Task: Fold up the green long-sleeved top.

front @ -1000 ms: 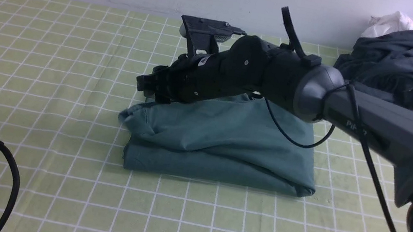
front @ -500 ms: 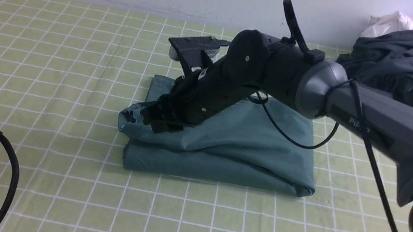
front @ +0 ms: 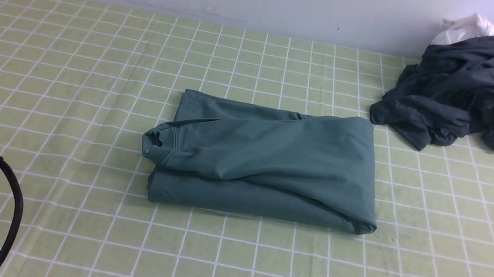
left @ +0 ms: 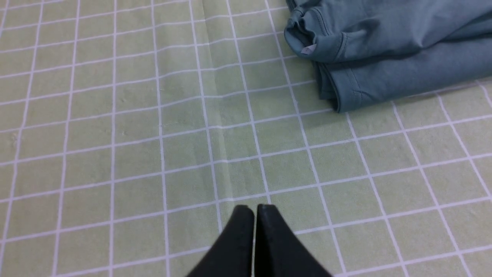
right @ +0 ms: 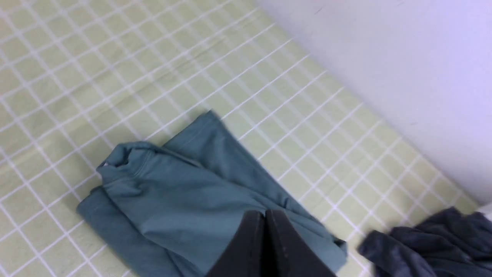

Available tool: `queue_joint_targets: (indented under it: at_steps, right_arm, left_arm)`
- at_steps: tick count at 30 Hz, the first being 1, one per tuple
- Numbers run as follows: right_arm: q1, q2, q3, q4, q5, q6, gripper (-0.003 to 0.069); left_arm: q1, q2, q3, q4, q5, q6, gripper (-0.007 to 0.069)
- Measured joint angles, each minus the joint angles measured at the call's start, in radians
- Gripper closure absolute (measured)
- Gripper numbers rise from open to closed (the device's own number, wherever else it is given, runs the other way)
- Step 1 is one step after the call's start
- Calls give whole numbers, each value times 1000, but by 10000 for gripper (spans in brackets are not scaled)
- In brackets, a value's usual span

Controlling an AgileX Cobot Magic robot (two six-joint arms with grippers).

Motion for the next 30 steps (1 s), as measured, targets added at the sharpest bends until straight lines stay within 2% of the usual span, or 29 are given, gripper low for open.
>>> queue_joint_targets:
  at_steps: [3, 6, 13, 14, 17, 20, 26, 30]
  right_arm:
    - [-40, -213, 192, 1, -29, 14, 673]
    - [-51, -415, 453, 2, -192, 32, 673]
    - [-55, -910, 1289, -17, -939, 102, 673]
    - [-55, -965, 1403, -18, -1026, 105, 673]
    - [-55, -1085, 1670, 6, -1153, 132, 673]
    - [-55, -1179, 1817, 75, -1181, 175, 673]
    - [-55, -1294, 1921, 208, -1218, 250, 673]
    - [-56, -1314, 1952, 221, -1221, 209, 673]
  left_arm:
    - [0, 0, 0, 0, 0, 0, 628]
    - [0, 0, 0, 0, 0, 0, 628]
    - [0, 0, 0, 0, 0, 0, 628]
    - [0, 0, 0, 0, 0, 0, 628]
    - [0, 0, 0, 0, 0, 0, 628]
    - [0, 0, 0, 0, 0, 0, 628]
    - [0, 0, 0, 0, 0, 0, 628]
    - [0, 0, 0, 0, 0, 0, 628]
